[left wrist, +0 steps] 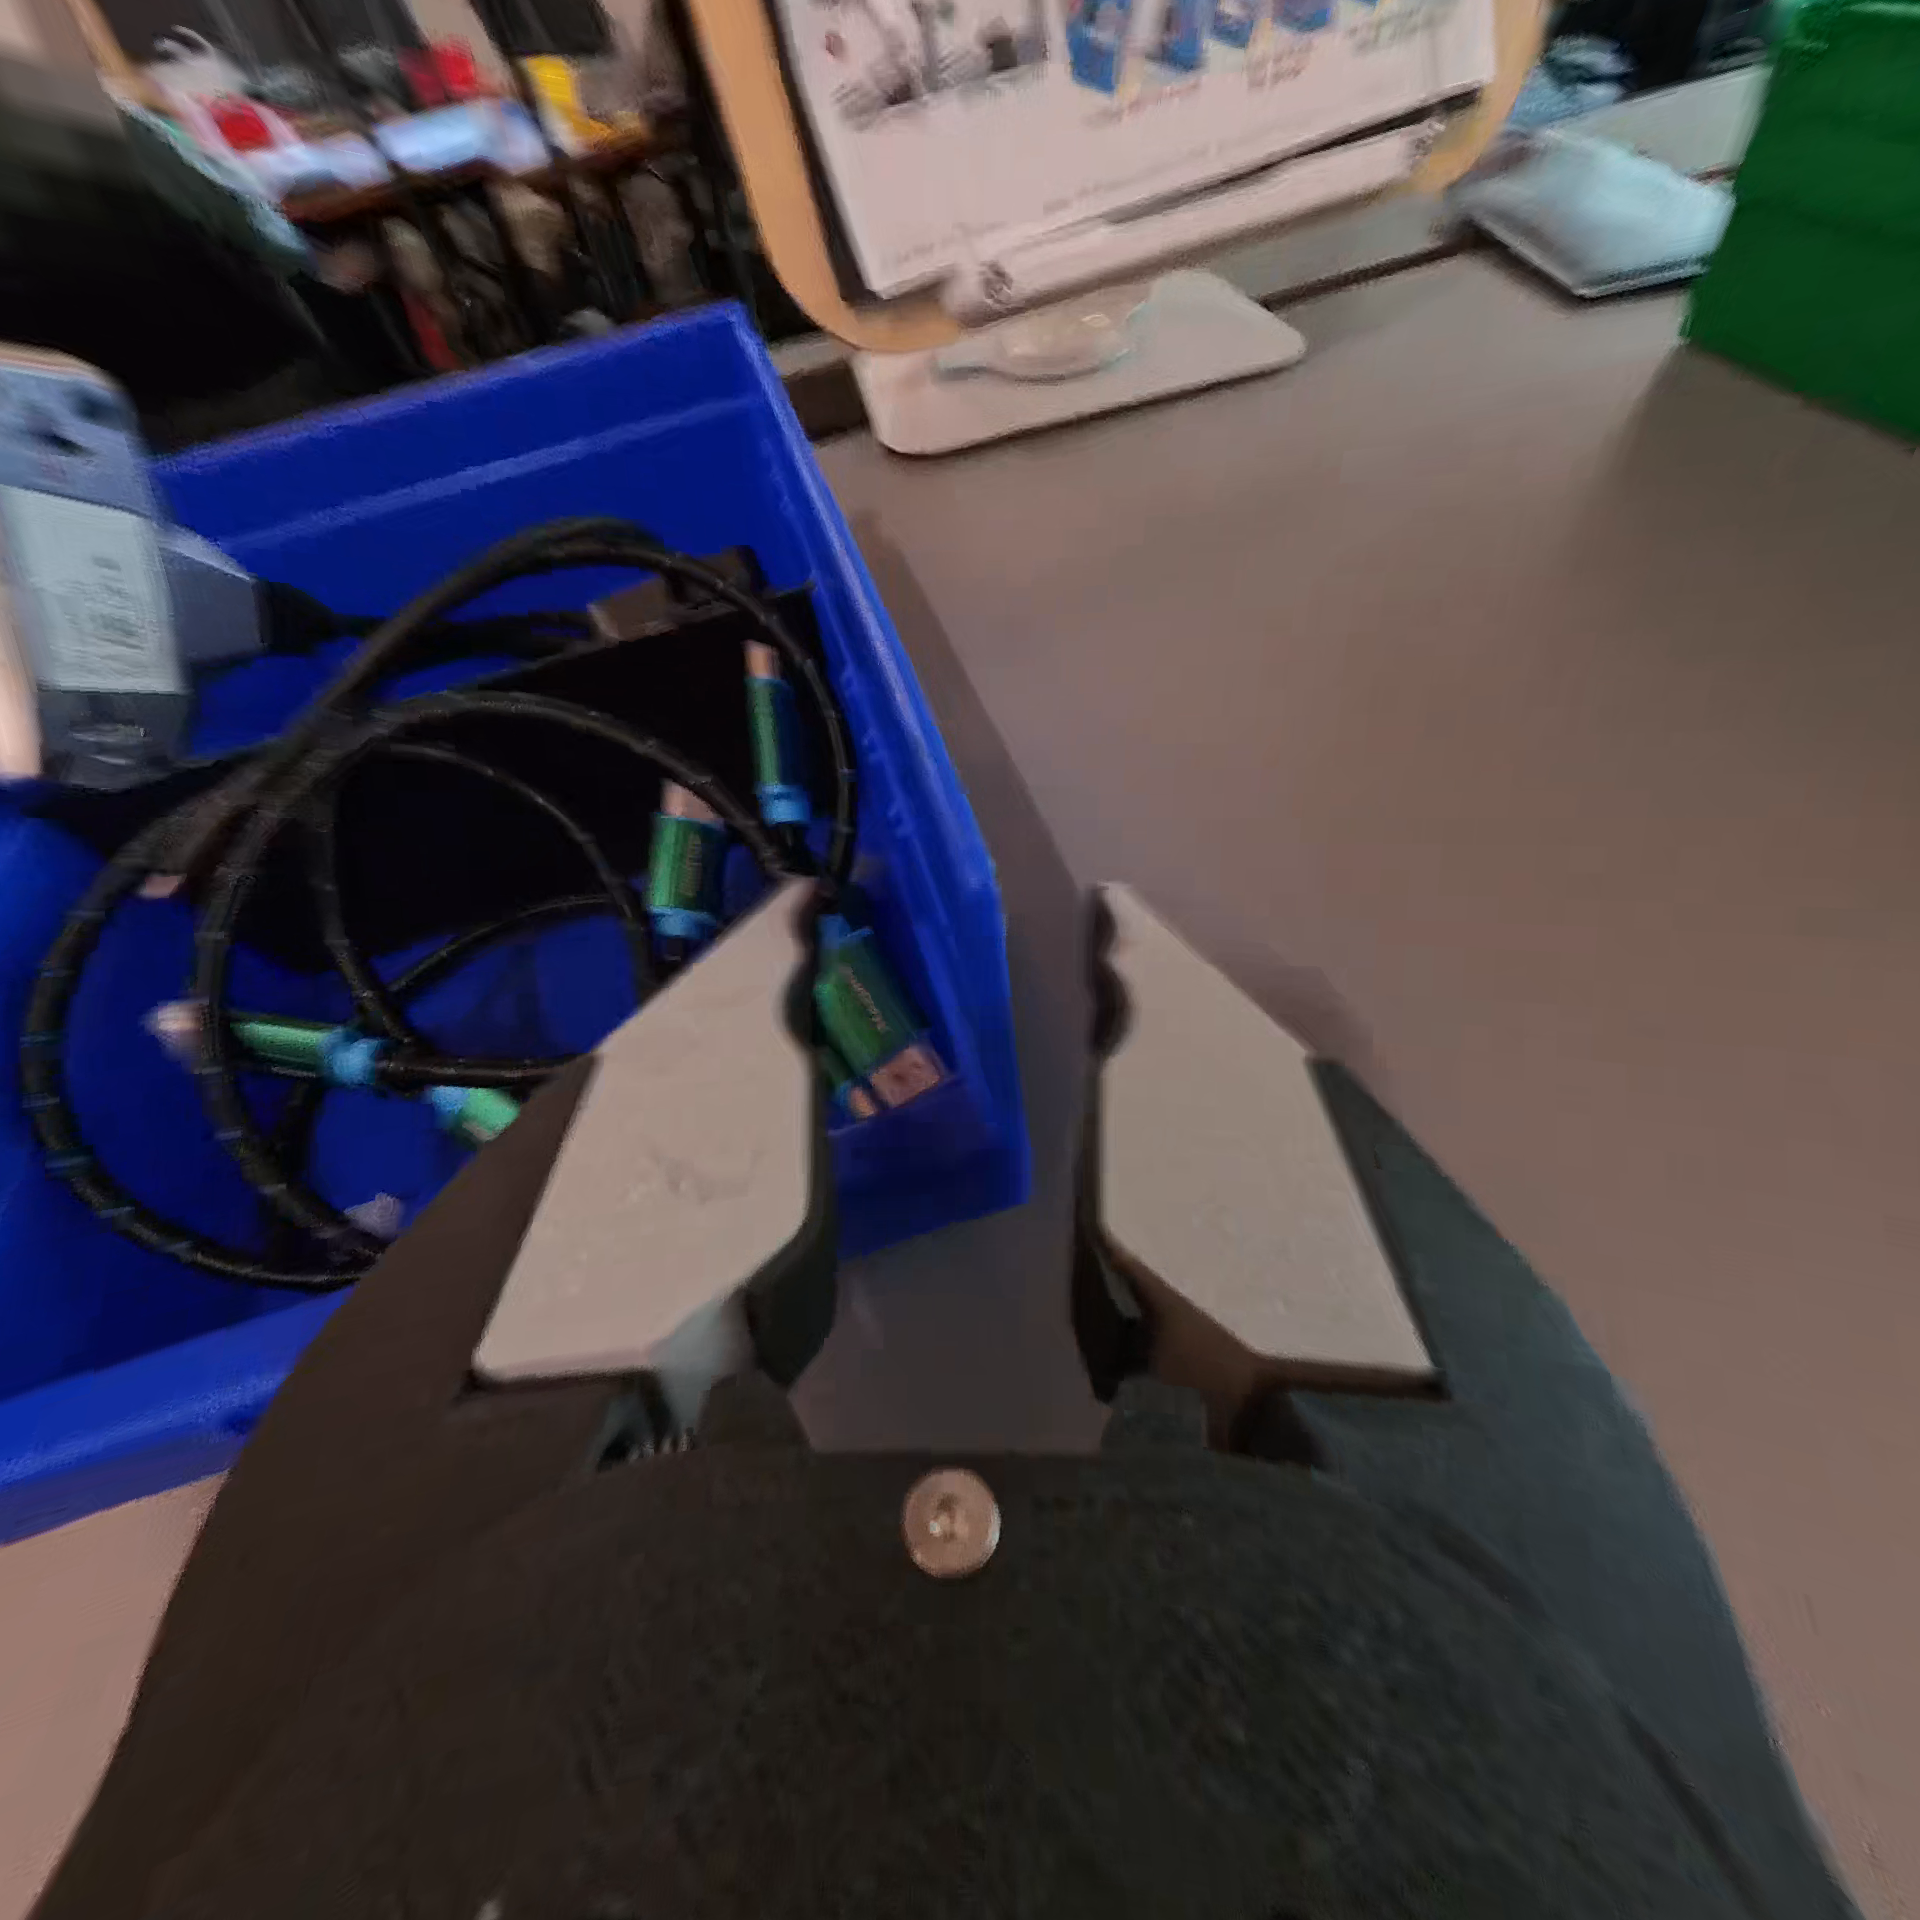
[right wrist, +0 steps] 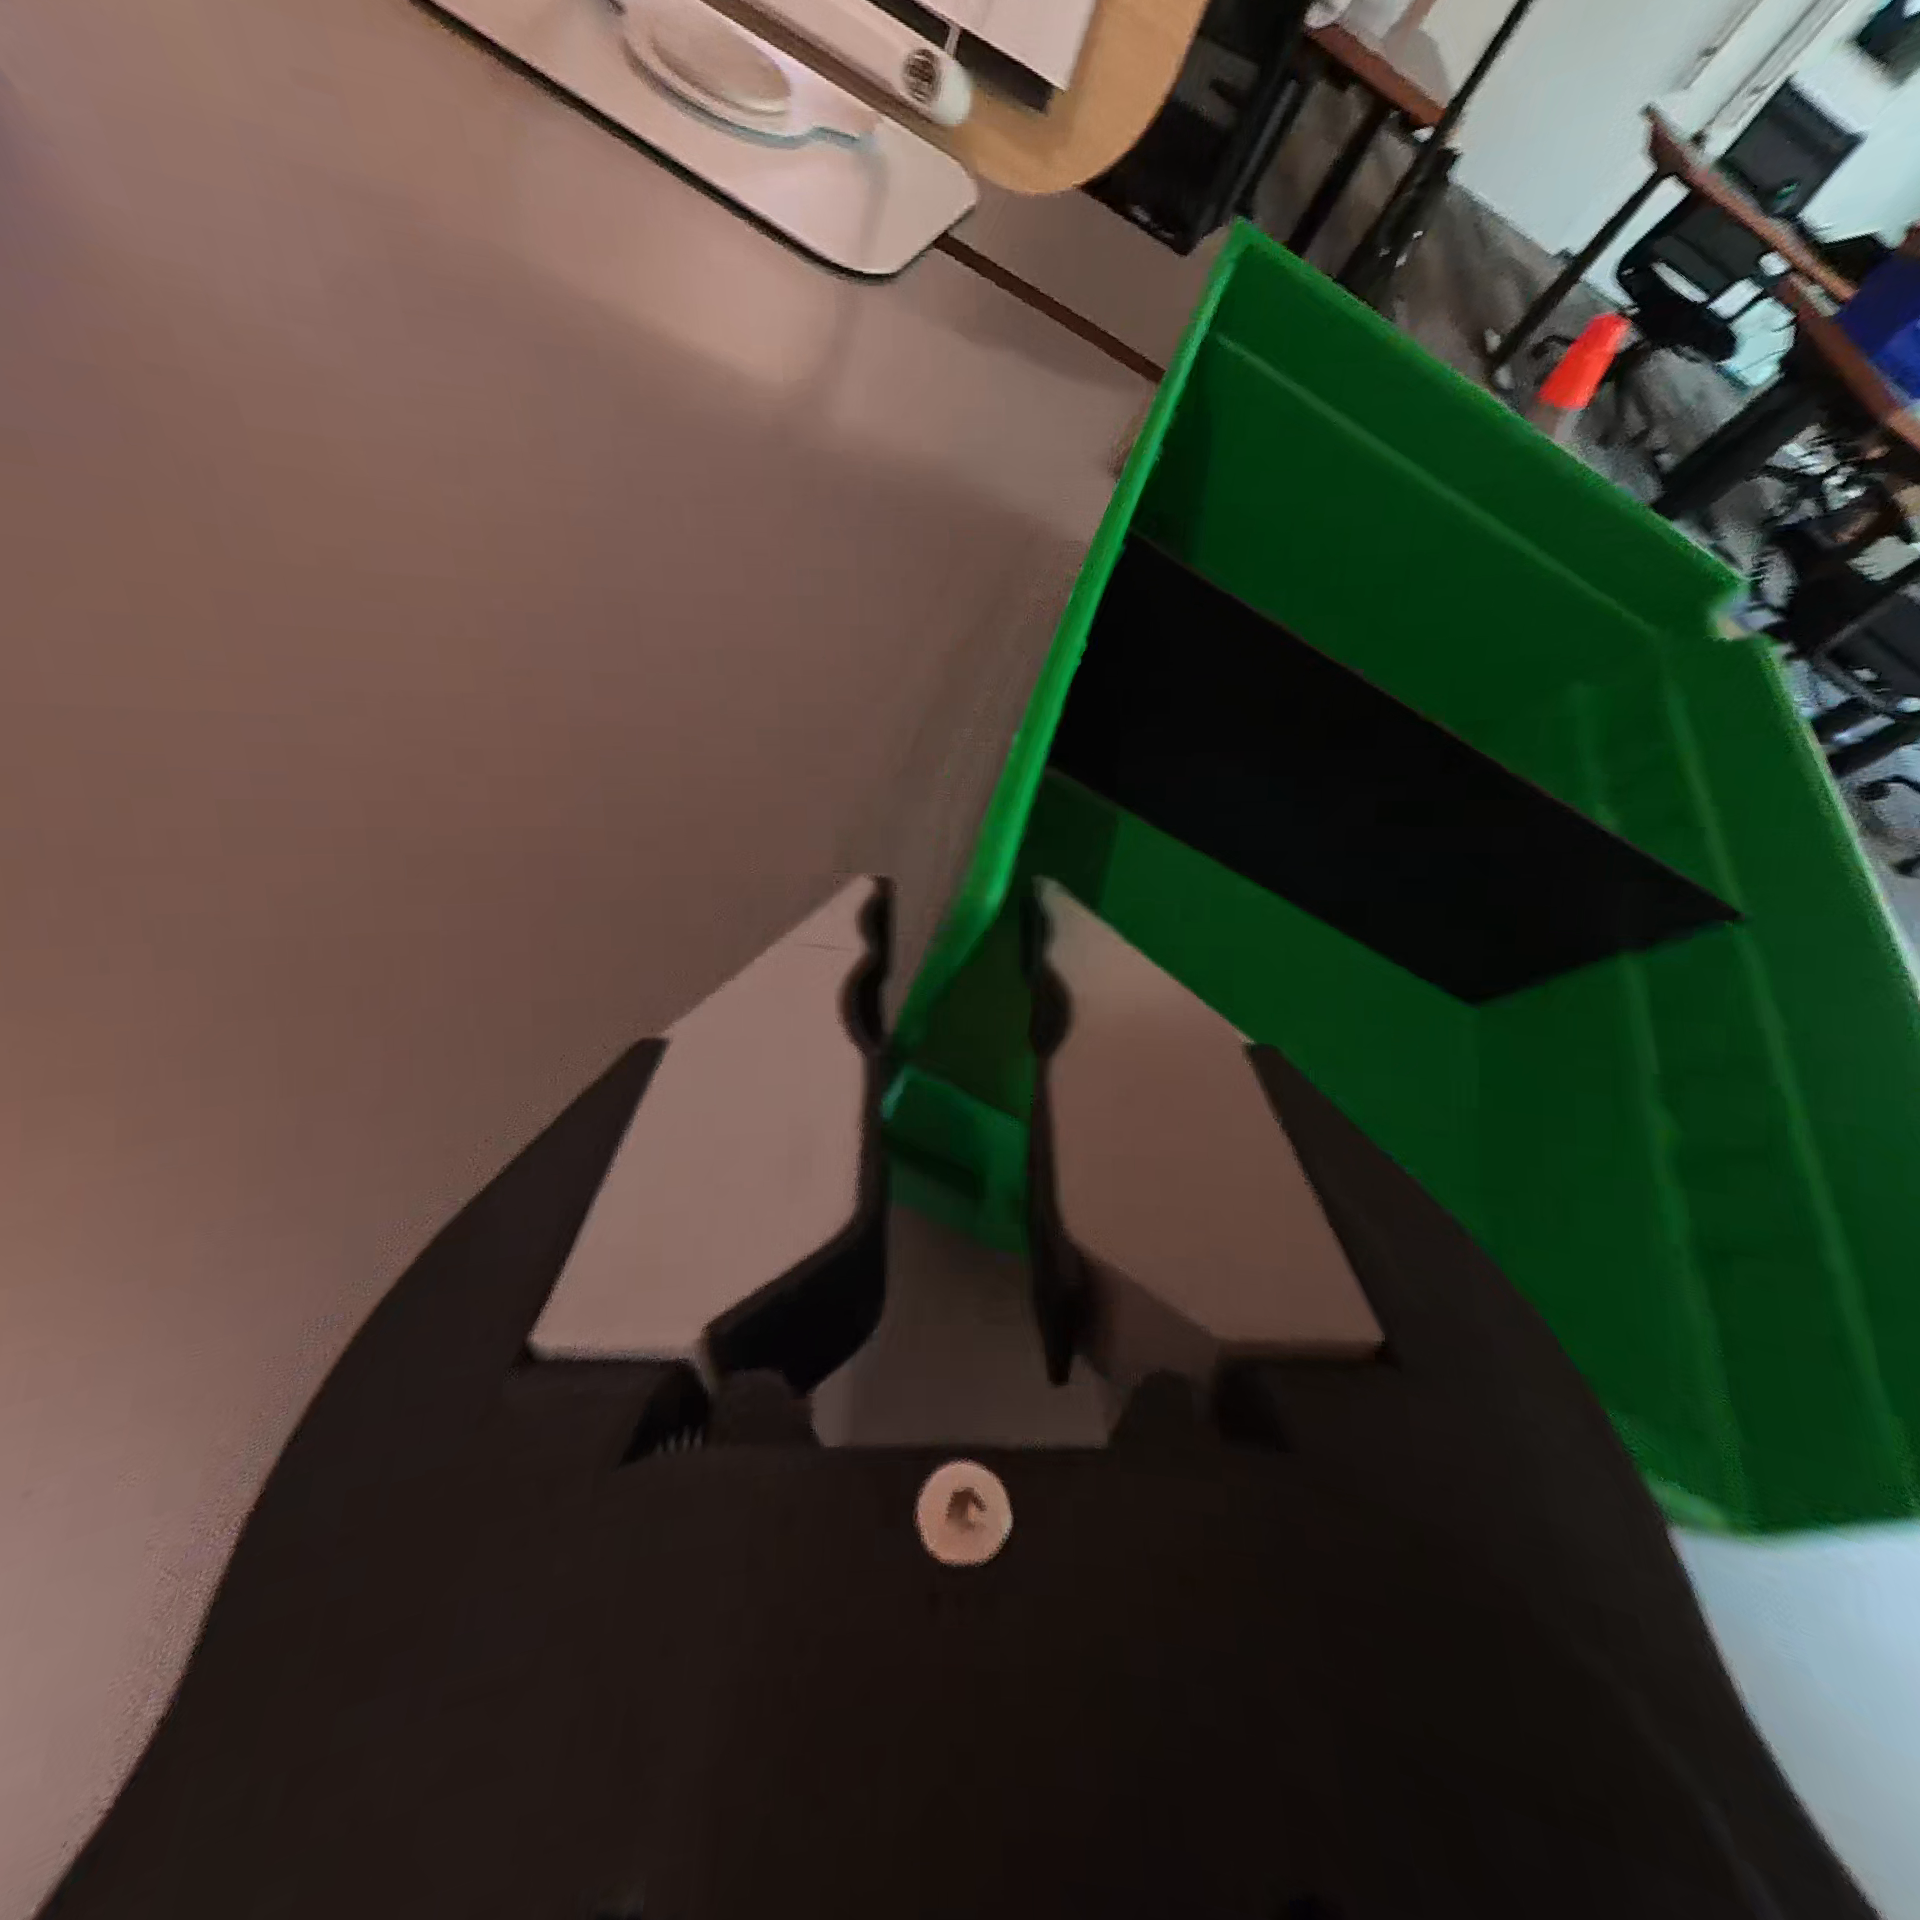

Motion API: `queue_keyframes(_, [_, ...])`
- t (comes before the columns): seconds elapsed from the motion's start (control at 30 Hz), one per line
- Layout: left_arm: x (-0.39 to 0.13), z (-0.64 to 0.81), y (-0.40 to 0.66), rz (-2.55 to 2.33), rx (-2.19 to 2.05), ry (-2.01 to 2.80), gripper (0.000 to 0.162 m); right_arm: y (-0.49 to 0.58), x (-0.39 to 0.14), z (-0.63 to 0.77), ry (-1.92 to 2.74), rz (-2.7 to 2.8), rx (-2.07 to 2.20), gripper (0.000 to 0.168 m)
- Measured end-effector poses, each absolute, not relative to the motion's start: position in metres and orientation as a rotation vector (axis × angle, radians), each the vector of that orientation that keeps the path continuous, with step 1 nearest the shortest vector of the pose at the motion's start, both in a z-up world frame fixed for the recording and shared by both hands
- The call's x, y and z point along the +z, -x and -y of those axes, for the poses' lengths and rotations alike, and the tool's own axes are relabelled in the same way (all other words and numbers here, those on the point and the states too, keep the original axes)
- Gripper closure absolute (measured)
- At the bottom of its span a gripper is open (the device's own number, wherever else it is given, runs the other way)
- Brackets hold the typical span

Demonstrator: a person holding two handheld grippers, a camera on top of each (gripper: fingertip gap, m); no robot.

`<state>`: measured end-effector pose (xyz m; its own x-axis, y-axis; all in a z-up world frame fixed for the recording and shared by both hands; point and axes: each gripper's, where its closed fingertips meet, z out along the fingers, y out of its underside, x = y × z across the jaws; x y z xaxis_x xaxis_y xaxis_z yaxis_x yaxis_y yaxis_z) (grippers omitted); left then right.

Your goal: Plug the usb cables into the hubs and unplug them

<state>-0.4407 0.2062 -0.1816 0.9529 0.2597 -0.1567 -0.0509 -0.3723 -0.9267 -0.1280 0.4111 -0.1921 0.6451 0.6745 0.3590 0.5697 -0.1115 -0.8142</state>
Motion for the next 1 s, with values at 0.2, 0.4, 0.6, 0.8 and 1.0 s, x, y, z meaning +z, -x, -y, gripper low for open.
queue_keyframes(0.2, [-0.175,-0.198,0.456,0.104,0.568,1.909,0.157,0.073,-0.190,-0.423,1.807,0.883,0.078,0.163])
queue_keyframes(0.4, [-0.176,-0.164,0.478,0.254,0.475,1.870,0.161,0.025,-0.190,-0.435,1.866,0.786,0.060,0.154])
queue_keyframes(0.6, [-0.175,-0.165,0.484,0.326,0.459,1.852,0.161,0.013,-0.188,-0.439,1.873,0.758,-0.001,0.150])
queue_keyframes(0.8, [-0.176,-0.186,0.492,0.377,0.360,1.843,0.161,0.003,-0.188,-0.445,1.896,0.700,-0.006,0.148])
queue_keyframes(1.0, [-0.172,-0.189,0.471,0.255,0.288,1.843,0.121,-0.014,-0.185,-0.451,1.866,0.675,-0.132,0.139])
